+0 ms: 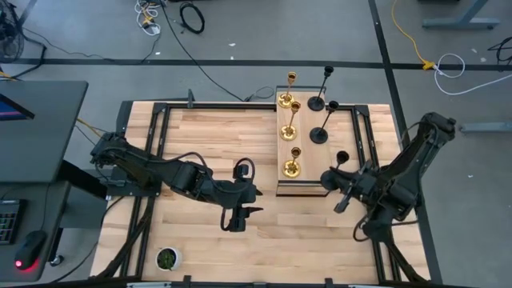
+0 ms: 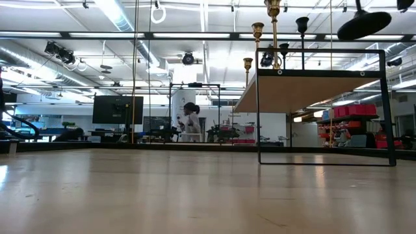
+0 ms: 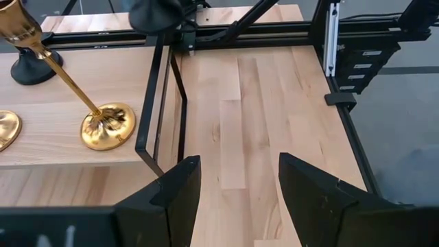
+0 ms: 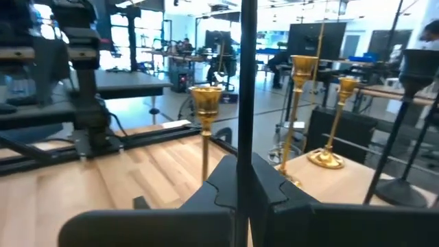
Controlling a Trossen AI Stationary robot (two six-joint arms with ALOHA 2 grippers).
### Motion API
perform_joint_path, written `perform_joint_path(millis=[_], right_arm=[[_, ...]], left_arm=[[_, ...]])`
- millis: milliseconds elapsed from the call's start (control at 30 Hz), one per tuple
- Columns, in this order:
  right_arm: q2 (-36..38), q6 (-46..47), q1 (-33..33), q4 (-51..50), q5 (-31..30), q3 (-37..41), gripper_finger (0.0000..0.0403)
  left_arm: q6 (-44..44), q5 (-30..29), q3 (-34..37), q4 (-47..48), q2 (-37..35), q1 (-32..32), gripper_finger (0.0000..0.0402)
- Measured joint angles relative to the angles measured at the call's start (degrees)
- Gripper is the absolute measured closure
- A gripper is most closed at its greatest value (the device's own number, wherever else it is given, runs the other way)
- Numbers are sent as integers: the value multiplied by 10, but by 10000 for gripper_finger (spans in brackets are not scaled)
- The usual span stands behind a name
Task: Pick & Place candle stick holders
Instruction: Put the black candleholder on the shelf aligned with the other black candleholders
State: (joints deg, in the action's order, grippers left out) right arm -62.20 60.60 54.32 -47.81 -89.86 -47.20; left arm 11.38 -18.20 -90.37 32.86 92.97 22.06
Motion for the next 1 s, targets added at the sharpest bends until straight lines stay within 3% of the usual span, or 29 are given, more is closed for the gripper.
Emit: perform_joint_path(millis=[233, 600, 833, 1000], right_arm=[[17, 33, -36, -42, 1, 26, 399], [171, 46, -71, 12, -2, 144, 399], [200, -63, -71, 139, -4, 178, 399], [201, -65, -71, 162, 1, 196, 399]], left_arm=[[0, 0, 0, -1, 0, 0, 204], [-1, -1, 0, -1, 0, 0, 204], [-2, -2, 1, -4, 8, -4, 204], [-8, 1, 0, -8, 16, -5, 204]])
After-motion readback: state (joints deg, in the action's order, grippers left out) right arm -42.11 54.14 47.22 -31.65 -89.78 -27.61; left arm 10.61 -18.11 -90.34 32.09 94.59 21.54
